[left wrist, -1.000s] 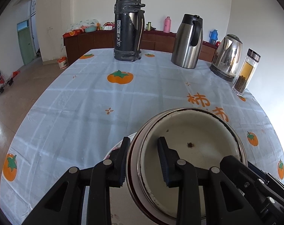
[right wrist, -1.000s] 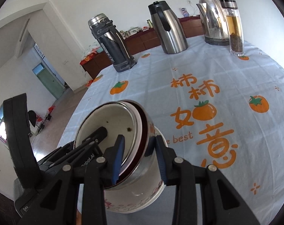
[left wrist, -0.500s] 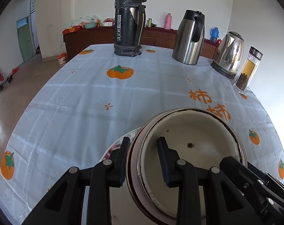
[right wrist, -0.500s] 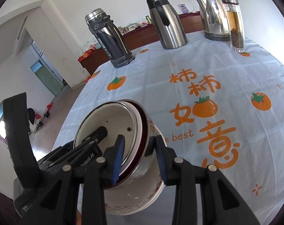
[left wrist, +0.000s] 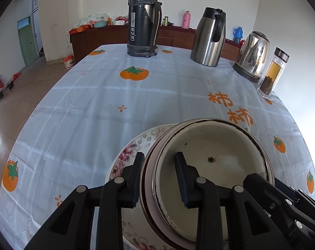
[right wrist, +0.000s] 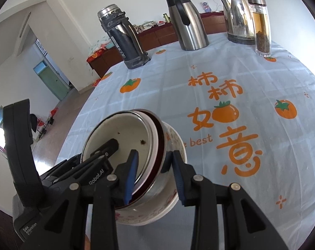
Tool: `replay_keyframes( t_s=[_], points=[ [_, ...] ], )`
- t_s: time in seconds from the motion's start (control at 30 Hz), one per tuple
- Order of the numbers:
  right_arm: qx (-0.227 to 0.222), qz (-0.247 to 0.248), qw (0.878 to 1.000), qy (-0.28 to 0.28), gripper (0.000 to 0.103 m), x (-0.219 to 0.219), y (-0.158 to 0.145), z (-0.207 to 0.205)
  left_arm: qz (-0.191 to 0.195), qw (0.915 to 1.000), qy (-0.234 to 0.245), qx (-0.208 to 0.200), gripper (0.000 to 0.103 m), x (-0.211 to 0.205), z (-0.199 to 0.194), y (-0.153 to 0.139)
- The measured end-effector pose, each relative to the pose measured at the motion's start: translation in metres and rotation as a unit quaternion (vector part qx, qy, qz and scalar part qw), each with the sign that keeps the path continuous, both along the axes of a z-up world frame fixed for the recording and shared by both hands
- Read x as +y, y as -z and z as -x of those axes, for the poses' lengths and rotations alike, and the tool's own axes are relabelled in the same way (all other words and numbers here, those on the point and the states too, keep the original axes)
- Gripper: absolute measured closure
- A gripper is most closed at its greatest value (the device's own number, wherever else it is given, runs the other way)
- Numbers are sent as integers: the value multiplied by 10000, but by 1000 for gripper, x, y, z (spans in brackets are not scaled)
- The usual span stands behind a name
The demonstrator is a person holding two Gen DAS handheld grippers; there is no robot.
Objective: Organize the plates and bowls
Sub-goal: 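Lower the bowl stack onto the floral plate stack with both tools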
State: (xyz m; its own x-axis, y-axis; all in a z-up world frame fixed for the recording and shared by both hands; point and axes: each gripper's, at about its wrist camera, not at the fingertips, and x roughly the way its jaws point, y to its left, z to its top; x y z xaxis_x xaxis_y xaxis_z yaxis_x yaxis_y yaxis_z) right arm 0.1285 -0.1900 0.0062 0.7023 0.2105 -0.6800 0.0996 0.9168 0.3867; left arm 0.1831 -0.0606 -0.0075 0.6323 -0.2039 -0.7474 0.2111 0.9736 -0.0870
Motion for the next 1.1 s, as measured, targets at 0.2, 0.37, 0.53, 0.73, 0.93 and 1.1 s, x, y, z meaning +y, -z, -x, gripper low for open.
replay_keyframes(
  t_s=[0.2,0.37,0.53,0.73,0.93,1.1],
  points=[
    [46,-144,9999,-79,69,2,7,-4,-82,9999,-141,32,71,5,-2,2],
    [-123,-278,9994,-144,69,3,14,-8,-206,9995,-225,-96,71,6,-5,5],
    [-366,-431,9980,-267,69,1,21,-14,-317,9984,-347,-301,70,7,-7,4],
    [-619,-444,9965,-343,69,1,24,-14,-307,9979,-365,-442,67,6,-8,6],
    [-742,-485,9953,-380,70,0,27,-11,-364,9964,-316,-693,64,4,-2,8],
    [-862,-523,9943,-346,68,-2,27,-8,-321,9961,-273,-769,64,4,-2,10]
  ],
)
